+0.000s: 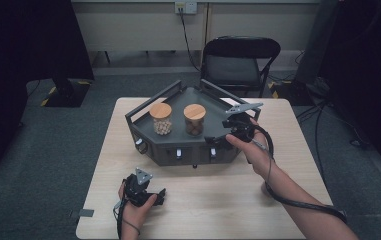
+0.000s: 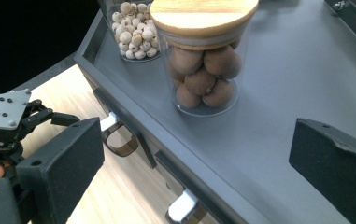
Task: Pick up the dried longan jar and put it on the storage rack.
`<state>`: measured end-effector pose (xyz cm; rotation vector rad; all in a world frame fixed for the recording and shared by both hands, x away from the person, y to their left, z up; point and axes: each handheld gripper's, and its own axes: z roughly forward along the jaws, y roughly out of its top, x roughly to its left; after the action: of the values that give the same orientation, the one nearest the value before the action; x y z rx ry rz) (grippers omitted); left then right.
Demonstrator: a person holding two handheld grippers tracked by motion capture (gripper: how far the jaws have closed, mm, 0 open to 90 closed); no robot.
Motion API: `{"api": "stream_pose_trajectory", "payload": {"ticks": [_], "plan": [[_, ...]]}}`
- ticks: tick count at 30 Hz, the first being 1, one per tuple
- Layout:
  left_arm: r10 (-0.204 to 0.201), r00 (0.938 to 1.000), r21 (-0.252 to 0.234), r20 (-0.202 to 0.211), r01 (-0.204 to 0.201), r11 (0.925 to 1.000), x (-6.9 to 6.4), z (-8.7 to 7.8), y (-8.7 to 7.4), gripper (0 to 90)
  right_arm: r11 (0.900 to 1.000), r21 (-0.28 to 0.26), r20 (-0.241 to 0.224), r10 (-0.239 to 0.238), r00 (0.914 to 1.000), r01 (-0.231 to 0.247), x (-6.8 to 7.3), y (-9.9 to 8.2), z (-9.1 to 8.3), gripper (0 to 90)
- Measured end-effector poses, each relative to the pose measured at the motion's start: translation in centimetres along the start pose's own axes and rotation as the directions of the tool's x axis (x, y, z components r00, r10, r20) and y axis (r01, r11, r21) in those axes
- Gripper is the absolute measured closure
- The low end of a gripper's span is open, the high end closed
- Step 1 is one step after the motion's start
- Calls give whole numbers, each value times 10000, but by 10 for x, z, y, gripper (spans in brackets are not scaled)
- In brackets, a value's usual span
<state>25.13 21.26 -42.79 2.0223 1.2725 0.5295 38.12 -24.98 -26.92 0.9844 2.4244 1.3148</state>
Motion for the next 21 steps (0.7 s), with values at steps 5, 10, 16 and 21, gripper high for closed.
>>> {"api": "stream_pose_trajectory", "payload": {"ticks": [5, 10, 16, 21], "plan": [[0, 10000, 0, 0, 0, 10000, 0, 0, 0, 0, 10000, -75, -13, 55, 10000, -55, 0, -7, -9, 21], [2, 10000, 0, -1, -2, 10000, 0, 0, 0, 0, 9999, -140, -123, -18, 9999, 16, 3, -15, -17, 22], [3, 10000, 0, 0, -3, 10000, 0, 0, 0, 0, 9997, -213, -220, 87, 9997, -91, 4, -25, -23, 21], [3, 10000, 0, 0, -3, 10000, 0, 0, 0, 0, 9995, -314, -348, 65, 9994, -76, 6, -33, -28, 20]]}}
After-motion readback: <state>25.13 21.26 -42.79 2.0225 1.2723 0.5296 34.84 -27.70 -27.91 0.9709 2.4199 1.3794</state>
